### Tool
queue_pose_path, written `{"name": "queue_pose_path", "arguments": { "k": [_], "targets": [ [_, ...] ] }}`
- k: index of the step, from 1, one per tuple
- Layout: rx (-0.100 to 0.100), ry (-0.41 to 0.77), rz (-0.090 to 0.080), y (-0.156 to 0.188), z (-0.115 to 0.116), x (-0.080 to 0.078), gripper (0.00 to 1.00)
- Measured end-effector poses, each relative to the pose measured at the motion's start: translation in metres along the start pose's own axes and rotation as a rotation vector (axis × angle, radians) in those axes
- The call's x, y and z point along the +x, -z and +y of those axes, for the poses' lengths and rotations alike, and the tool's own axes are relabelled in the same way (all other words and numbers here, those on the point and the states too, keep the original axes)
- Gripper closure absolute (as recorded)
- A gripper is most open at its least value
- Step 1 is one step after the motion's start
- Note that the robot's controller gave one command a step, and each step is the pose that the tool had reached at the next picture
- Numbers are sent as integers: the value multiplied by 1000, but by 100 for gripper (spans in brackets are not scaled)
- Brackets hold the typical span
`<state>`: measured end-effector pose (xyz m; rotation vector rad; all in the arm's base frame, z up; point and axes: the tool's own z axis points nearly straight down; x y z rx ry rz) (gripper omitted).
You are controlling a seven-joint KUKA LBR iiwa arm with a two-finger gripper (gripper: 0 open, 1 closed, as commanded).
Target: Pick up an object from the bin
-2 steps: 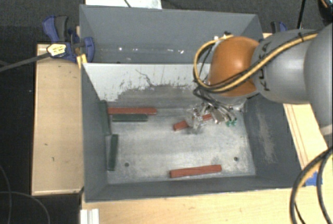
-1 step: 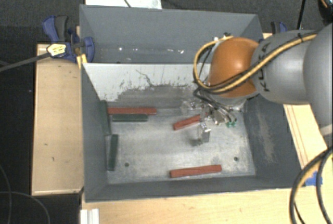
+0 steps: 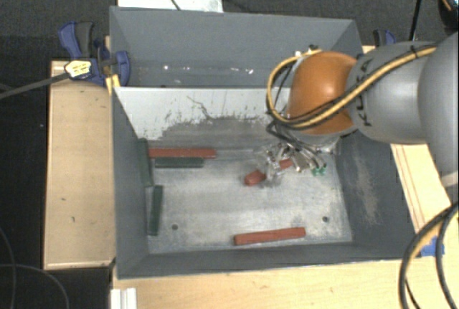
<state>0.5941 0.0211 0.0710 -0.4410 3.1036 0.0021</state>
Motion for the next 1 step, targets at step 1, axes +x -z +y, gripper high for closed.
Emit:
{"name": "queue_pose_path", "arguments": {
  "k": [1],
  "targets": [
    [4,50,-5,147,-21,14,100]
  ]
}}
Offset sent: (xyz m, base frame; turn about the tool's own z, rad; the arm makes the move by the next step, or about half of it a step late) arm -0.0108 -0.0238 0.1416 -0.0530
